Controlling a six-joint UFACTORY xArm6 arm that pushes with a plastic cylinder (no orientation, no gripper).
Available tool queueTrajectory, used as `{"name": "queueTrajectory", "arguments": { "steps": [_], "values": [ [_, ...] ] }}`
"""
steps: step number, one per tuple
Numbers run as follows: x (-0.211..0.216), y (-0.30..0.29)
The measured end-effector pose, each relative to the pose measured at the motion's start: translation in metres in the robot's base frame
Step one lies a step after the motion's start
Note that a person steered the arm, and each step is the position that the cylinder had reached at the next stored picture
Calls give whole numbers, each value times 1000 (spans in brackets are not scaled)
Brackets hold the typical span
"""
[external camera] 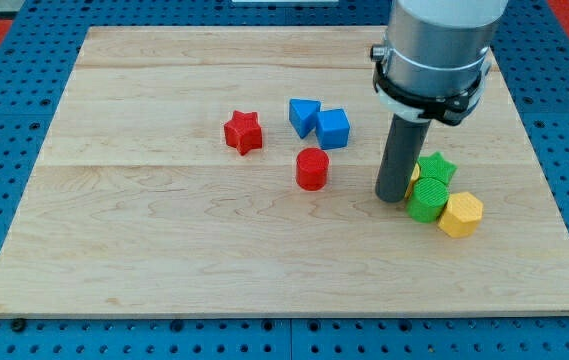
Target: Push the red circle to the red star
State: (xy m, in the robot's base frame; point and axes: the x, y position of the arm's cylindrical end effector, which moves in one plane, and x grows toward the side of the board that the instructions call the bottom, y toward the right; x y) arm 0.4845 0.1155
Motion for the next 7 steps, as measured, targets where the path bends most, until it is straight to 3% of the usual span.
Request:
{"name": "queueTrajectory", "arguments": {
  "steps": [2,5,7],
  "values": [
    [0,-3],
    [-34,-76],
    [-11,-89]
  ]
}}
